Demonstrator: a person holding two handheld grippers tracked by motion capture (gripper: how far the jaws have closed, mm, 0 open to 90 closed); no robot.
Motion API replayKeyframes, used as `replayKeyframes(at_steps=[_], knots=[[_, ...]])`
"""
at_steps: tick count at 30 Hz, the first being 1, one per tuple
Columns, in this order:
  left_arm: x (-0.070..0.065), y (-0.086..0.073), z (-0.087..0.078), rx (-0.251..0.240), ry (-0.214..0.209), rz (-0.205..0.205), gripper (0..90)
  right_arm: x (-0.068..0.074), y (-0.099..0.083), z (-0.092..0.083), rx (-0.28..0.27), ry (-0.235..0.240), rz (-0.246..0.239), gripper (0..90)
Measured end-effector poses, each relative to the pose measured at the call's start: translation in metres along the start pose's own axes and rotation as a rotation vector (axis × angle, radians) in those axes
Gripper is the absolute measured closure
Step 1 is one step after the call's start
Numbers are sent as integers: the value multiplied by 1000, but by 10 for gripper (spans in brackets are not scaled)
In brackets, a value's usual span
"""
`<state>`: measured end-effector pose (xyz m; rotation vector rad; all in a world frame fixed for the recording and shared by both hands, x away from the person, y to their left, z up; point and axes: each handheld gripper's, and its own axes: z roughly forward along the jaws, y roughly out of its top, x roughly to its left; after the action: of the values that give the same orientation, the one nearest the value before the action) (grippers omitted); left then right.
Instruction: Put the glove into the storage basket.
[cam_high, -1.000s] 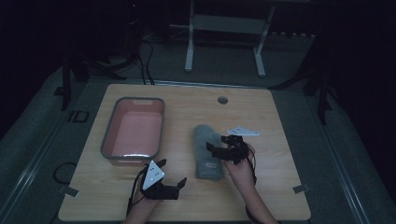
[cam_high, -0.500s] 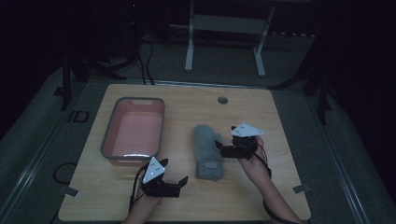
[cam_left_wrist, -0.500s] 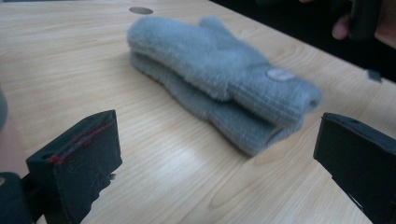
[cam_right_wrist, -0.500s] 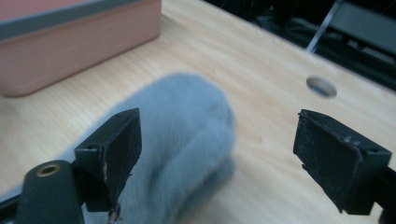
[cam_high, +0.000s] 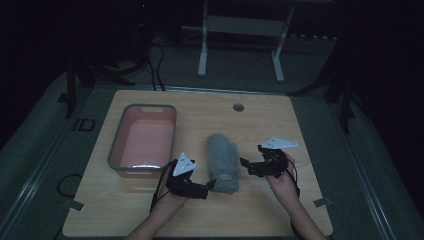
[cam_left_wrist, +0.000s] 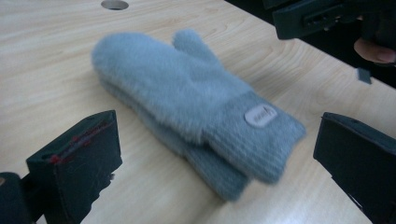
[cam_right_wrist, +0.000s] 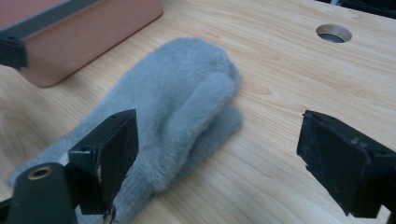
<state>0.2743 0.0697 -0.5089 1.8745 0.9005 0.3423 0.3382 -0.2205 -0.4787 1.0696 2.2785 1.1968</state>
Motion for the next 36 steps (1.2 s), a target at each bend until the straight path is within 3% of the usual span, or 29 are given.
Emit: replayKeyframes(at_steps=[2, 5, 7, 10, 12, 13, 17, 19, 20, 23, 31, 35, 36], knots=[[-1, 12, 9, 21, 6, 10, 11, 2, 0, 2, -15, 40, 1, 115], [-1, 20, 16, 22, 14, -6, 112, 4, 1, 9, -5, 35, -14, 126], [1, 31, 28, 42, 45, -6, 136, 2, 2, 15, 3, 33, -8, 146], [6, 36, 37, 73, 58, -17, 153, 1, 2, 22, 7, 29, -1, 224], [11, 38, 48, 109, 74, -44, 178, -1, 0, 31, 36, 53, 25, 261], [12, 38, 52, 122, 78, -45, 196, -1, -4, 39, 52, 52, 54, 348], [18, 34, 70, 202, 111, -46, 230, -1, -14, 48, 71, 75, 100, 396], [25, 28, 80, 244, 123, -58, 246, -1, -24, 58, 132, 86, 119, 433], [25, 28, 80, 244, 123, -58, 247, -1, -24, 58, 132, 86, 119, 433], [32, 21, 90, 286, 99, -79, 247, 0, -28, 64, 171, 97, 122, 429], [44, 16, 101, 323, 20, -106, 251, -3, -29, 74, 219, 143, 140, 402], [49, 12, 105, 313, -51, -138, 350, -9, -32, 78, 228, 180, 167, 396], [50, 12, 105, 310, -68, -139, 378, -9, -32, 79, 225, 186, 155, 404]])
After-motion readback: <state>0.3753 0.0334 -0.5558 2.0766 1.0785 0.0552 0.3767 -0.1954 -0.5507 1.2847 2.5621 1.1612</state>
